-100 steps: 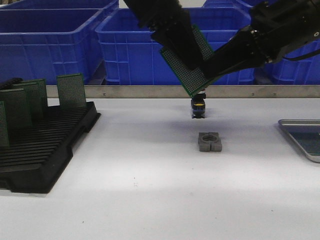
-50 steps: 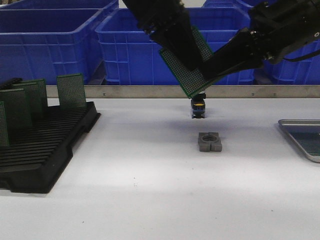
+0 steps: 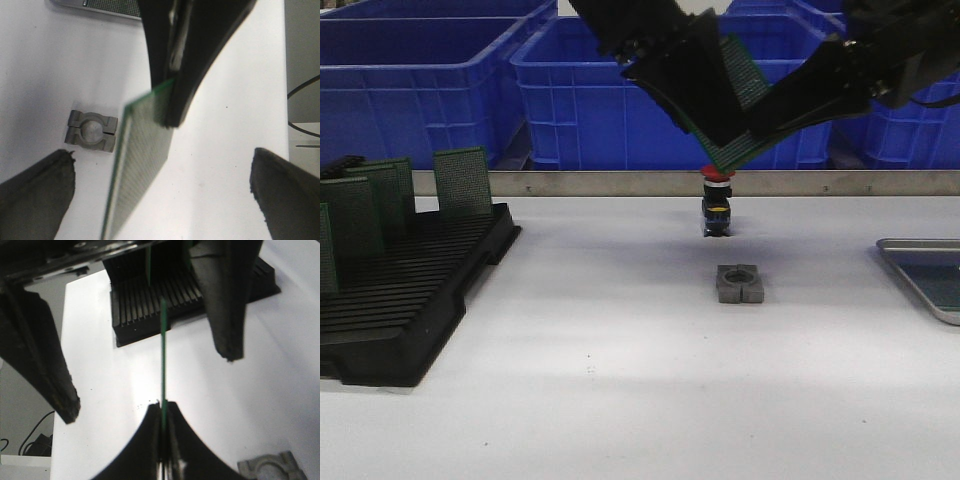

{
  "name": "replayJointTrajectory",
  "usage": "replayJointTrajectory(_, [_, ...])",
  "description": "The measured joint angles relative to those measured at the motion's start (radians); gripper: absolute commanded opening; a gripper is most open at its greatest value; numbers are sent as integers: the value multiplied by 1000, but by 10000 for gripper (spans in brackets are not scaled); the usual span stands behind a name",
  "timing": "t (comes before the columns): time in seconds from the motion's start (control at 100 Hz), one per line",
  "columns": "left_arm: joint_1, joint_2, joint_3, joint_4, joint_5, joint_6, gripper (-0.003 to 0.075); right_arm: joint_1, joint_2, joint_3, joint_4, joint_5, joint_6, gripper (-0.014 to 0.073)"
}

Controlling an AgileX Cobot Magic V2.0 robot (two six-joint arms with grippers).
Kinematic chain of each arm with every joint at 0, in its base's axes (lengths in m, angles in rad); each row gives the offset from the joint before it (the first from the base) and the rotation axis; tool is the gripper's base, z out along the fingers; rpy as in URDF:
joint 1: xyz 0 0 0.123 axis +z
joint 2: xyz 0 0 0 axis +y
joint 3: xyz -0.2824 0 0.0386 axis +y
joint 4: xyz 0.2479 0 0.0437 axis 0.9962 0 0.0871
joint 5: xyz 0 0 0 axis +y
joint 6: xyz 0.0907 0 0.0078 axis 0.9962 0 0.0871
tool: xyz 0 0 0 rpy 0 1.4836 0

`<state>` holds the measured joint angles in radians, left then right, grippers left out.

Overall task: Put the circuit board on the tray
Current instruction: 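Open the left gripper, leaving the board in the right gripper, then carry the board to the metal tray, lay it down, open the right gripper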

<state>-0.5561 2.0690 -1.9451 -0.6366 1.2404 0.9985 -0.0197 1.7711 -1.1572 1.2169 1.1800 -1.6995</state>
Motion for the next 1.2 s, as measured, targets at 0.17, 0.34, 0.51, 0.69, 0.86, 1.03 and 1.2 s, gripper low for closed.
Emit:
replayJointTrajectory(0.17, [0, 0, 0, -1, -1, 0, 659, -123, -31, 0, -22, 0, 196, -63])
replayJointTrajectory(0.34, [0, 0, 0, -2, -1, 0, 659, -264, -34, 0, -96, 0, 446, -63])
replayJointTrajectory(0.51, [0, 0, 0, -2, -1, 0, 659, -377, -22, 0, -192, -7, 608, -63])
replayJointTrajectory(0.69, [0, 0, 0, -2, -1, 0, 659, -446, 59, 0, -223, -11, 701, -63])
replayJointTrajectory(0.86, [0, 0, 0, -4, -1, 0, 659, -463, 146, 0, -225, -25, 743, -63])
replayJointTrajectory(1.03, [0, 0, 0, -16, -2, 0, 659, -463, 193, 0, -227, -71, 752, -63])
replayJointTrajectory(1.2, [0, 0, 0, -17, -2, 0, 659, -463, 196, 0, -237, -109, 755, -63])
